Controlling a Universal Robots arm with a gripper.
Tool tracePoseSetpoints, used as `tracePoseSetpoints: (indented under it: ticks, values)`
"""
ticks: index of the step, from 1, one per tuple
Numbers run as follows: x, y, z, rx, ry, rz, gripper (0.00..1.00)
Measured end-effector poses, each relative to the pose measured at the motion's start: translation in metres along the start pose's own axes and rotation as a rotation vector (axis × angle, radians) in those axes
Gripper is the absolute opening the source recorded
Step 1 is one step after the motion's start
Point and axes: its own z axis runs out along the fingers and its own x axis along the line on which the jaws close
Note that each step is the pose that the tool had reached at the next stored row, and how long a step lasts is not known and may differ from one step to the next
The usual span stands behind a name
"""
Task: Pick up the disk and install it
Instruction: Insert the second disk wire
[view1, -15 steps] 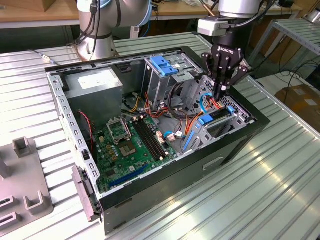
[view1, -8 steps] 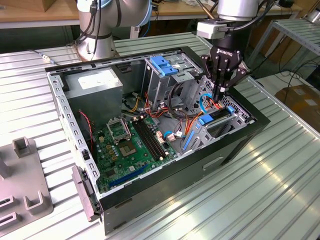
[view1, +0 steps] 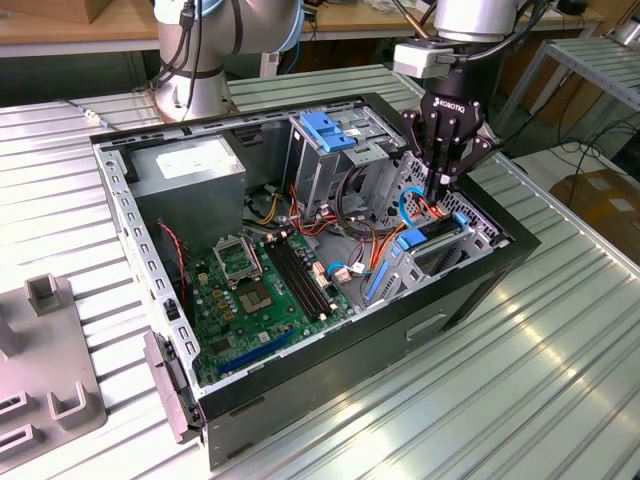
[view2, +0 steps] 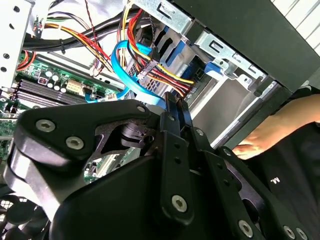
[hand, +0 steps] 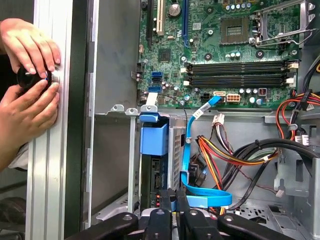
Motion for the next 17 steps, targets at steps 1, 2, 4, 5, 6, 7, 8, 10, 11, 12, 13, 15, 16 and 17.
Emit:
tracePoseSetpoints:
  ticks: [1, 2, 4, 5, 6, 7, 8, 10, 11, 12, 13, 15, 16, 17]
  values:
    - [0.0000, 0.0000, 0.0000, 0.0000, 0.0000, 0.000, 0.16]
    - [0.0000, 0.0000, 0.0000, 0.0000, 0.0001, 0.000, 0.16]
    - [0.0009, 0.0001, 0.0005, 0.0002, -0.0044, 0.000, 0.16]
    - [0.0026, 0.0007, 0.0009, 0.0004, -0.0113, 0.000, 0.16]
    - [0.0042, 0.0013, 0.0015, 0.0006, -0.0202, 0.000, 0.16]
    - [0.0056, 0.0020, 0.0021, 0.0010, -0.0311, 0.000, 0.16]
    - [0.0073, 0.0027, 0.0027, 0.0015, -0.0468, 0.000, 0.16]
    - [0.0112, 0.0039, 0.0041, 0.0026, -0.0796, 0.000, 0.16]
    - [0.0153, 0.0045, 0.0059, 0.0027, -0.0846, 0.000, 0.16]
    - [0.0183, 0.0048, 0.0073, 0.0026, -0.0847, 0.000, 0.16]
    - [0.0202, 0.0050, 0.0080, 0.0027, -0.0847, 0.000, 0.16]
    - [0.0252, 0.0058, 0.0099, 0.0026, -0.0845, 0.000, 0.16]
    - [0.0272, 0.0063, 0.0107, 0.0026, -0.0848, 0.000, 0.16]
    - [0.0296, 0.0068, 0.0120, 0.0027, -0.0851, 0.000, 0.16]
